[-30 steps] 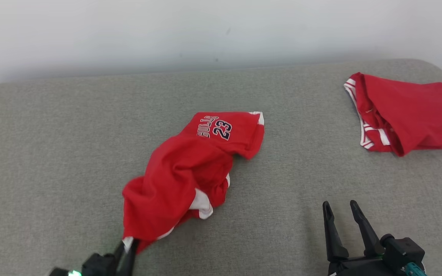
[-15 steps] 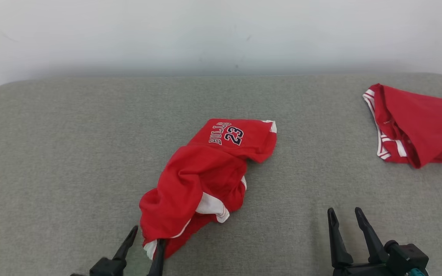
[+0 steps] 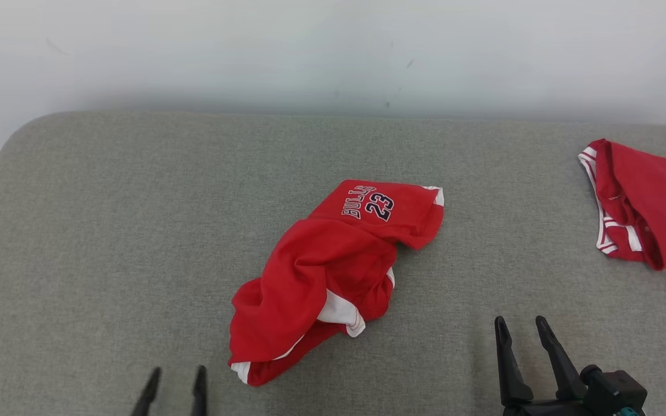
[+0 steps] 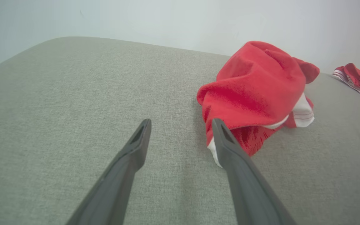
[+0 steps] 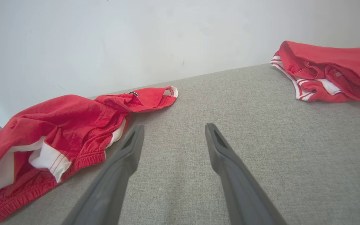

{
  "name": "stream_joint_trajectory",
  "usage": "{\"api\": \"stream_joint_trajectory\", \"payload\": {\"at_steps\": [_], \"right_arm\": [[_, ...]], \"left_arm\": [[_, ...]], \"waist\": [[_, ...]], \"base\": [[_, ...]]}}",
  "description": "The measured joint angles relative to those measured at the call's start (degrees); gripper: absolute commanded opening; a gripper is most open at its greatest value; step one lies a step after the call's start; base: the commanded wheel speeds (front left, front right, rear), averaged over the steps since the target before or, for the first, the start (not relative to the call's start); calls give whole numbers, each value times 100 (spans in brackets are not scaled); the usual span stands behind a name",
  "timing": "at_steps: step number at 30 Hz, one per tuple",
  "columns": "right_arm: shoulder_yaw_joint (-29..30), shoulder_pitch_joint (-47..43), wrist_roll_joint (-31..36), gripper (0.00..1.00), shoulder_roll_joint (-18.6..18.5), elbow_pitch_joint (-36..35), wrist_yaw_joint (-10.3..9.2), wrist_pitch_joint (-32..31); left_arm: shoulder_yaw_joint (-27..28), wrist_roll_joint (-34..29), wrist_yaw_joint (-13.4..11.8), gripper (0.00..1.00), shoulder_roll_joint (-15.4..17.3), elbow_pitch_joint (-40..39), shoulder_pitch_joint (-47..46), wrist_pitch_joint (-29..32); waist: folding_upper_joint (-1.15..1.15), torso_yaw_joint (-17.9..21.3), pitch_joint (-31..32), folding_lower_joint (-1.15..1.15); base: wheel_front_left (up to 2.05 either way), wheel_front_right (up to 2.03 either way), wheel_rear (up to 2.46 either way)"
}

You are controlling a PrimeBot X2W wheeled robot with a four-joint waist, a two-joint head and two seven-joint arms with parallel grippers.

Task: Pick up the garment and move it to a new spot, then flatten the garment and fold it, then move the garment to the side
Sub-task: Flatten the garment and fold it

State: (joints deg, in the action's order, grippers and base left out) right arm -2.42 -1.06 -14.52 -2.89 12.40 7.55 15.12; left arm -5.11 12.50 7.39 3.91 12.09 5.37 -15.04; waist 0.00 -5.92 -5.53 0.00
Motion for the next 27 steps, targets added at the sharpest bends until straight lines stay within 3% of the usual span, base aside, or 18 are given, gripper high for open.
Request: {"api": "stream_joint_trajectory", "payload": {"at_steps": [9, 15, 19, 27], "right_arm": [[-229, 9, 51, 100, -1, 65, 0, 0], [-1112, 297, 151, 100, -14, 352, 0, 0], [-1695, 763, 160, 100, -111, 780, 0, 0], [-2315, 1670, 175, 100, -238, 1926, 0, 0]], "left_arm": [[630, -179, -83, 100, -80, -307, -99, 0], [722, -202, -76, 100, -94, -256, -163, 0], [634, -140, -76, 100, -96, -218, -221, 0], [388, 24, -134, 100, -98, -116, -318, -1]], "waist": [[0, -86, 32, 0], [0, -156, 73, 0], [0, -272, 61, 0], [0, -660, 15, 0]], "base": [[0, 0, 0], [0, 0, 0], [0, 0, 0], [0, 0, 0]]}}
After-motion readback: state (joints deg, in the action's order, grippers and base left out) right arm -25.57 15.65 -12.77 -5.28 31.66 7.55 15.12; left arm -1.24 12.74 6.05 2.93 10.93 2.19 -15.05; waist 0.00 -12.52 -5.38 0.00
